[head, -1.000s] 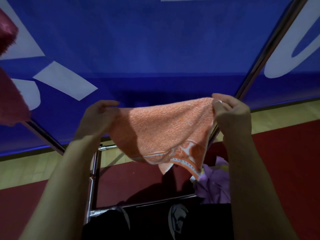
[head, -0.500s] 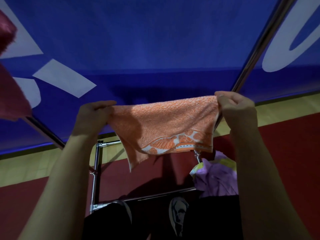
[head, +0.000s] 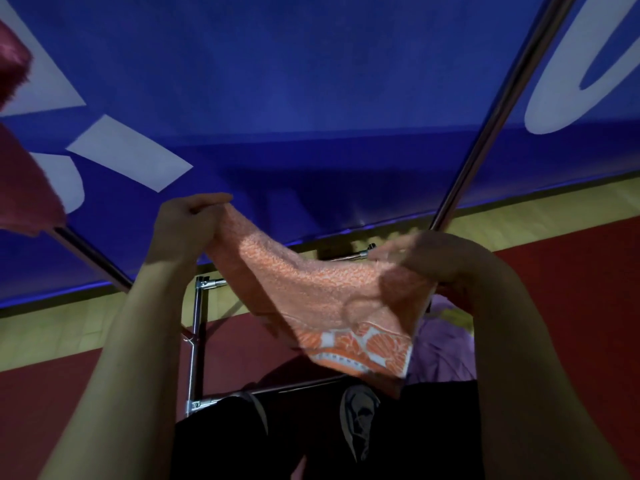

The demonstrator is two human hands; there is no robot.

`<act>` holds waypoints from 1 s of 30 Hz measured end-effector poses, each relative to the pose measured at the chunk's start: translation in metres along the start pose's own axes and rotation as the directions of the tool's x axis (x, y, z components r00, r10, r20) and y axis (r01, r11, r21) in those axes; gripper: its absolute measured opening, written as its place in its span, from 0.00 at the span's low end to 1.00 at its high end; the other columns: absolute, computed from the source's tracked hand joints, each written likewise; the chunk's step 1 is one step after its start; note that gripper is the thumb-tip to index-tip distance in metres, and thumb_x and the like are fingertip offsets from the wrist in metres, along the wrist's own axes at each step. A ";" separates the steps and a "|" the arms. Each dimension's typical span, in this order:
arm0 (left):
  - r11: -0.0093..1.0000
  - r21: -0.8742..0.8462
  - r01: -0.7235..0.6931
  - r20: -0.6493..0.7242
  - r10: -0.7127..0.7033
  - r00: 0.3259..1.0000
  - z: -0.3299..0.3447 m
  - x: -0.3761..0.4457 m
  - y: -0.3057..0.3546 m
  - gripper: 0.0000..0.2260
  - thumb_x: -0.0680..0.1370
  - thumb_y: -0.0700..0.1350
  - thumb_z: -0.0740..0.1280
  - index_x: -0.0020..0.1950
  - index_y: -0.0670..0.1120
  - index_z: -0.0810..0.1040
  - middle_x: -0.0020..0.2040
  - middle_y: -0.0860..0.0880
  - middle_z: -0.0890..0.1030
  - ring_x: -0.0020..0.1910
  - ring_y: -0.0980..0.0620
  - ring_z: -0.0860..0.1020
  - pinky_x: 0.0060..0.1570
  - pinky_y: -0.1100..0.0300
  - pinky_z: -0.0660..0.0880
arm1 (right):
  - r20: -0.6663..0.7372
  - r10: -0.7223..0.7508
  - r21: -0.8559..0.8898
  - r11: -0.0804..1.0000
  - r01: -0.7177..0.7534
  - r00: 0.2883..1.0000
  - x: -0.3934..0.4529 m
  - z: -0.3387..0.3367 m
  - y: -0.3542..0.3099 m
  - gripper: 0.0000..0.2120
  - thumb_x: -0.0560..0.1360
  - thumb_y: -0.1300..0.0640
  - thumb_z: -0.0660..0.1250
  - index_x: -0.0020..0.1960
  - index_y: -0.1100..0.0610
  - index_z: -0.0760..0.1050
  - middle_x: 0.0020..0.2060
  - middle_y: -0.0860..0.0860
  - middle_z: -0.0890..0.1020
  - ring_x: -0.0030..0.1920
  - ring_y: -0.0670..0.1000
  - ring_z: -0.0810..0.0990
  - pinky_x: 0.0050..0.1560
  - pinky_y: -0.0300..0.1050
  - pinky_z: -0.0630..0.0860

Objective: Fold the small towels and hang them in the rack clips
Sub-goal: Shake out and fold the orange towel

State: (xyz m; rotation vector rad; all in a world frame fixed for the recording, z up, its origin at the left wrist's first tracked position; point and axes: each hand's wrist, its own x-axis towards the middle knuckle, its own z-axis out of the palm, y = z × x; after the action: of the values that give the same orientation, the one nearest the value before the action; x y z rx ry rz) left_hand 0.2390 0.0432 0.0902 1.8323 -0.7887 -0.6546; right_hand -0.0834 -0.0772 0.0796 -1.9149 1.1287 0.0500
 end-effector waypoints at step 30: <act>0.651 -0.579 0.491 0.436 -0.262 0.861 -0.027 -0.003 0.019 0.14 0.77 0.44 0.71 0.62 0.45 0.84 0.54 0.44 0.87 0.54 0.50 0.86 0.51 0.58 0.84 | -0.840 -0.005 0.061 0.993 0.104 0.543 -0.020 -0.014 -0.010 0.06 0.75 0.48 0.73 0.47 0.49 0.85 0.34 0.40 0.82 0.35 0.33 0.78 0.35 0.23 0.67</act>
State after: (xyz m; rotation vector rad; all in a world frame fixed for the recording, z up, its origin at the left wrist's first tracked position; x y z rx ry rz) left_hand 0.2527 0.0554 0.1174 1.2083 -0.2627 -1.3490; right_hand -0.0932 -0.0713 0.1041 -1.8827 1.6311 -1.0771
